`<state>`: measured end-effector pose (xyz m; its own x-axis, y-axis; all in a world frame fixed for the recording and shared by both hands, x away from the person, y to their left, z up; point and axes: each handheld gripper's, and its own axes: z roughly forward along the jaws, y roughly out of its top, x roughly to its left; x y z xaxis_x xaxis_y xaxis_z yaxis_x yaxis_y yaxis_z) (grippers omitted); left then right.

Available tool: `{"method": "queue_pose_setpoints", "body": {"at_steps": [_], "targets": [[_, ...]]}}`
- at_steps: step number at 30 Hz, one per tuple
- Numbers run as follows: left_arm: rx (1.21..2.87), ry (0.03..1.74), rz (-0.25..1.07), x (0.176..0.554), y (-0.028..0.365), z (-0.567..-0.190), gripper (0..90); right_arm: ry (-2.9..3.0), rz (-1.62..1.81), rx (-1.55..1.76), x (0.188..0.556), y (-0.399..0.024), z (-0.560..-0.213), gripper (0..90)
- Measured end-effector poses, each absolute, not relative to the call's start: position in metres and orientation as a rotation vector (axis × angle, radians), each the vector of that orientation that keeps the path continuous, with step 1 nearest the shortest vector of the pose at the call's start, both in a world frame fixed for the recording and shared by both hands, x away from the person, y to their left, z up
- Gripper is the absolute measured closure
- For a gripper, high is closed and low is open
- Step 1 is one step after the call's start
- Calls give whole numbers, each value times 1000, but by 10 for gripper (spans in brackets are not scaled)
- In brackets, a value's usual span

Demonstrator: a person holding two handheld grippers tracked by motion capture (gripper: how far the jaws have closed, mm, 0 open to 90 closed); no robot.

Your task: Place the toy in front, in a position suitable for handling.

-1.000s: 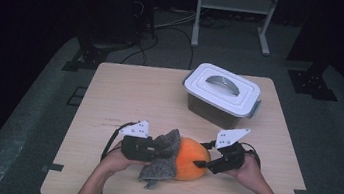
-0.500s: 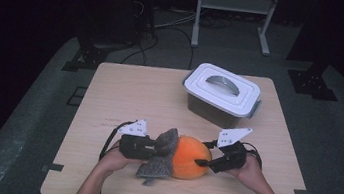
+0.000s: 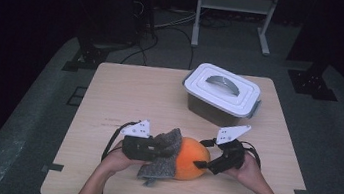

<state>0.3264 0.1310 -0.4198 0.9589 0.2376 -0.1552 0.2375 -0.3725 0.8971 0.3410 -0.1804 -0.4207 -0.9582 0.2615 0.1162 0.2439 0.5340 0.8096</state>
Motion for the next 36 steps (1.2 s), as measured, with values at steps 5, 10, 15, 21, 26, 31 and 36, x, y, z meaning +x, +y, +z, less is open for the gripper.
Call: {"method": "queue_pose_setpoints", "body": {"at_steps": [5,10,15,21,26,31,36], "targets": [[1968,339,-8,327,131,-421,744,2791,1479,555,349,-186,-427,186],[1950,334,11,326,132,-414,743,2758,1427,483,343,-181,-423,362],[1918,286,65,321,131,-393,742,2606,1343,268,322,-162,-404,416],[1968,315,41,324,131,-407,750,2654,1332,298,325,-162,-411,339],[1976,324,32,325,134,-411,750,2689,1402,377,333,-170,-415,257],[1979,338,27,327,138,-414,748,2720,1439,431,340,-178,-419,256],[2010,312,55,322,134,-401,747,2662,1365,315,330,-172,-410,444]]}}
